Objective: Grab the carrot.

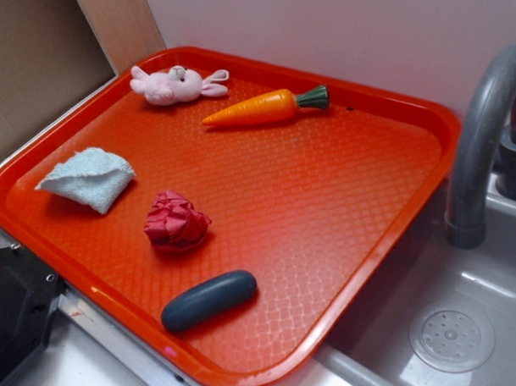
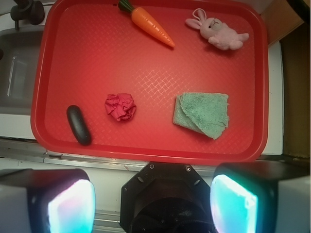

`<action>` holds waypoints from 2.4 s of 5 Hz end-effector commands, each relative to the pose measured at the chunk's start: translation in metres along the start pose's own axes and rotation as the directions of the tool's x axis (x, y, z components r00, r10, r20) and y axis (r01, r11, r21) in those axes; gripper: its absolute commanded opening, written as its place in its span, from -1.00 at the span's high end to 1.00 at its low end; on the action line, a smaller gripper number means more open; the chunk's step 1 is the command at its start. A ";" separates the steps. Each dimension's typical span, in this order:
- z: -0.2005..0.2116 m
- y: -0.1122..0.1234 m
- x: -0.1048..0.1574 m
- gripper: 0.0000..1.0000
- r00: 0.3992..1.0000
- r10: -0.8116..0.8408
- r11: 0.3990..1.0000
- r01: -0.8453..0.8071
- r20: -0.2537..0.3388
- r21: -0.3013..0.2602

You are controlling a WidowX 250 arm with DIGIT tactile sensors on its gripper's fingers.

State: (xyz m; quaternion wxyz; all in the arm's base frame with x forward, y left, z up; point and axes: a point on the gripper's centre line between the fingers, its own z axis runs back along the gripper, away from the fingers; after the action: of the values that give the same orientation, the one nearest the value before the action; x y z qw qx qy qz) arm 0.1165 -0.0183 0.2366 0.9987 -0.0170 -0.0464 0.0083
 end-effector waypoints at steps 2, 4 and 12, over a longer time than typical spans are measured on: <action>-0.011 0.003 0.009 -1.00 0.995 -0.088 0.994 0.086 0.038 0.061; -0.047 0.016 0.040 -1.00 0.970 -0.230 0.973 0.227 0.082 0.052; -0.185 -0.002 0.170 -1.00 0.841 -0.540 0.841 0.540 -0.025 0.024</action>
State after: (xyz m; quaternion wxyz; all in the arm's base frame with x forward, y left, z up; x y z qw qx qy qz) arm 0.2923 -0.0176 0.0530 0.9645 0.0043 -0.0085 -0.2639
